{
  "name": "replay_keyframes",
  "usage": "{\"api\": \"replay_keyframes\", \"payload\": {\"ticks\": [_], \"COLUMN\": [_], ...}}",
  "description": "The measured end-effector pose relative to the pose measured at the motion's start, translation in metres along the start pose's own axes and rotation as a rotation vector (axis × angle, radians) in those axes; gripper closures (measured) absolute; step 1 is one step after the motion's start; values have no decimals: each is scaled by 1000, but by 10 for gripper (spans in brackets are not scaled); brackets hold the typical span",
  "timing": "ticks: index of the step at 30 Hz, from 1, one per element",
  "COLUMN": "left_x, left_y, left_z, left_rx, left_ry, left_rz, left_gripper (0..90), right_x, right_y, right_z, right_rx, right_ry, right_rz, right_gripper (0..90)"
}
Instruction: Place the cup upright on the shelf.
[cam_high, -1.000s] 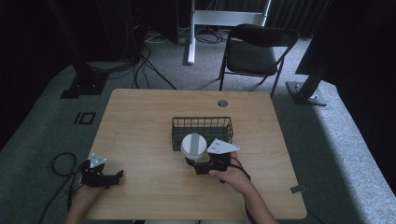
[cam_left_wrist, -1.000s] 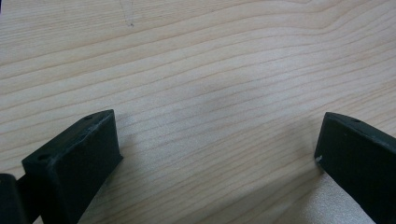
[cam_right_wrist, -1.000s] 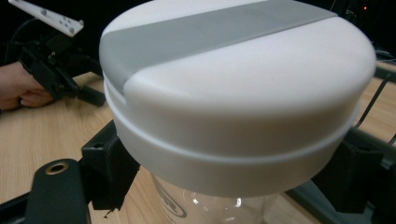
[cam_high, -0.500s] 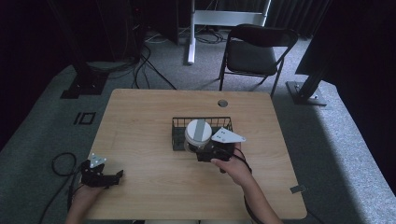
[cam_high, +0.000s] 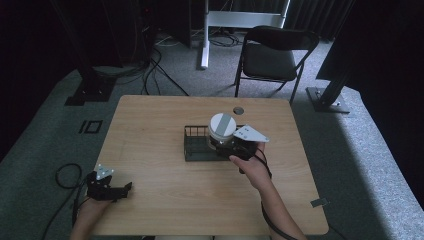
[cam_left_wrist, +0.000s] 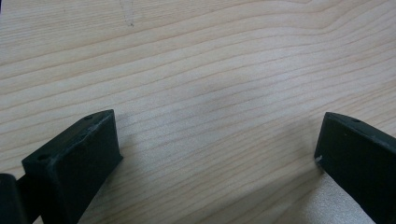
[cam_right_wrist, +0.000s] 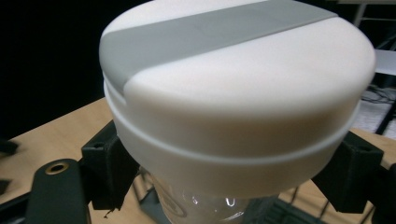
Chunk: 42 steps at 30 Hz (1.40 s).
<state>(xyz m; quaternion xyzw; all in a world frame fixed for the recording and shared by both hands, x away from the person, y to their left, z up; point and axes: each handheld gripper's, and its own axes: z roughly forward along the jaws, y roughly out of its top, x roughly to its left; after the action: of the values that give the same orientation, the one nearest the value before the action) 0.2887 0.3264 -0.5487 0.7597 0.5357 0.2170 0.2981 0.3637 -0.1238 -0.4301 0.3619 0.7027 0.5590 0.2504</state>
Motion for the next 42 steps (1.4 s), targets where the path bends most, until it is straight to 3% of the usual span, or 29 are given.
{"api": "replay_keyframes", "payload": {"ticks": [12,19,21,27,42], "left_x": [0,0,0,0,0], "left_y": [0,0,0,0,0], "left_z": [0,0,0,0,0], "left_rx": [0,1,1,1,1], "left_ry": [0,0,0,0,0], "left_rz": [0,1,1,1,0], "left_gripper": [1,1,1,1,2], "right_x": [-20,-22,-21,-19,-11], "right_y": [3,-2,-4,-13,-27], "right_z": [11,22,24,32,48], "right_rx": [30,71,84,132,196], "right_ry": [-166,-267,-272,-342,-359], "right_rz": [6,31,46,39,66], "right_gripper": [182,182,182,182,183]}}
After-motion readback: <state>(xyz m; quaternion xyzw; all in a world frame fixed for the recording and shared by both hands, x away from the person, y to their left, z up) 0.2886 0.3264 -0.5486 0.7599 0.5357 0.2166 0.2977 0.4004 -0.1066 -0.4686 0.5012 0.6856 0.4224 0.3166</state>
